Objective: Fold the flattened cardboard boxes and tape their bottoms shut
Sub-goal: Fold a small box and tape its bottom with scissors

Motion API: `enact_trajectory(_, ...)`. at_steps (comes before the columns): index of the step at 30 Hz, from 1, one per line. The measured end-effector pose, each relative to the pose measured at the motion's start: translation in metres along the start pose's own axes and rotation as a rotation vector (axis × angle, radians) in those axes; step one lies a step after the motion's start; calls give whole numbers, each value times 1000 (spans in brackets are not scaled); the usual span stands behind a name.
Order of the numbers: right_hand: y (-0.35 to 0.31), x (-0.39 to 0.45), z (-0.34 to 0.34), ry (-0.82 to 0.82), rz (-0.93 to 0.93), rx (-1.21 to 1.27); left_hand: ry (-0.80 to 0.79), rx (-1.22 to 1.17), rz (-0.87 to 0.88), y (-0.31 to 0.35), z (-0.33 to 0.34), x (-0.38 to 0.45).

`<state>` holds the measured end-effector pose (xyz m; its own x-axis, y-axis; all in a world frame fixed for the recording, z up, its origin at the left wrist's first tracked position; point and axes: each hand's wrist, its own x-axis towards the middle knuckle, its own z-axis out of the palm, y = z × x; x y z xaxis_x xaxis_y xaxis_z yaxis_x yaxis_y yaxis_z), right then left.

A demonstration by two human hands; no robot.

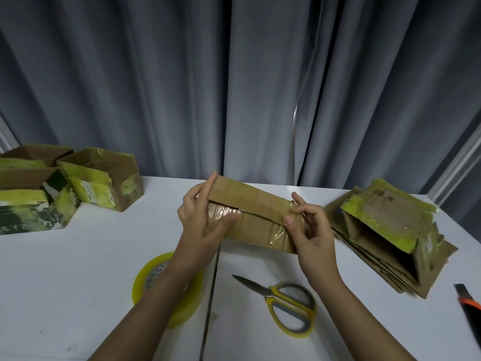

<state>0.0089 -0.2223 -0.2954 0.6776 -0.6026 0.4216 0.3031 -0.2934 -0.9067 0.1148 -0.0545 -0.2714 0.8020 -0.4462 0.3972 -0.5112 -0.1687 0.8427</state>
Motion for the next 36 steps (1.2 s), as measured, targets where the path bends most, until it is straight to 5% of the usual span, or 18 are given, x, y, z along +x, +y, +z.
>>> enact_trajectory(7, -13, -6, 5, 1, -123, -84, 78, -63, -185, 3, 0, 10)
enact_trajectory(13, -15, -4, 8, 49, -41, -114, 84, -319, -69, 8, 2, 2)
enact_trajectory(21, 1, 3, 7, -53, 70, -119, 191, -199, 104, -15, 14, 3)
enact_trajectory(24, 14, 1, 9, -34, 112, -111, 98, -121, 60, -31, 16, 6)
enact_trajectory(30, 42, 0, 0, -34, 94, -141, -348, -36, -193, -46, 24, -4)
enact_trajectory(36, 69, -8, -16, -261, 226, -360, -308, 172, -182, -64, 25, -3)
